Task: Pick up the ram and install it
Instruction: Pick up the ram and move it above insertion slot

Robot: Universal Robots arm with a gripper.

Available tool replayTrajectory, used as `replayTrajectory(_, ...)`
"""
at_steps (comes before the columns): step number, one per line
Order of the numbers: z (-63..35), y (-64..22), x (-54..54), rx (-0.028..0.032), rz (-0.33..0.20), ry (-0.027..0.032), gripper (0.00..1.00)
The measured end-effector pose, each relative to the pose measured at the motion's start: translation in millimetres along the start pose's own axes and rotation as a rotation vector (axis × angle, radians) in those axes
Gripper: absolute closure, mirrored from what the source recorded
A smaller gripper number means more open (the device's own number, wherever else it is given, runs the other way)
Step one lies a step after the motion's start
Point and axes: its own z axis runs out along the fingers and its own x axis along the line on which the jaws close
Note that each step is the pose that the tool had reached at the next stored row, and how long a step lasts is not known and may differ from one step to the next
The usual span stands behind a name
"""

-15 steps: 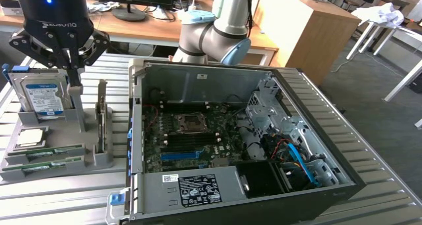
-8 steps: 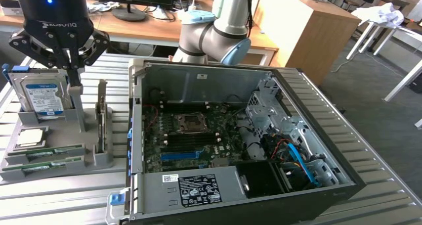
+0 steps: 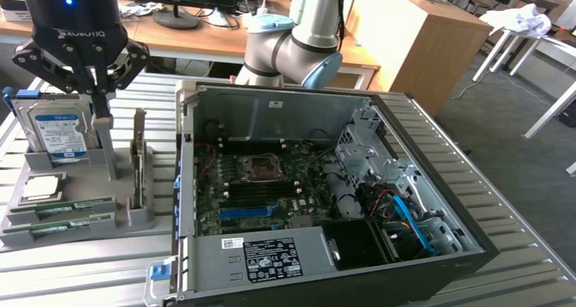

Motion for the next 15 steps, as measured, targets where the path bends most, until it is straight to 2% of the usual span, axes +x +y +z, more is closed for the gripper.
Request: replayTrajectory(15, 0.0, 0.0, 0.0, -0.0011, -0.044, 0.0017, 0.89)
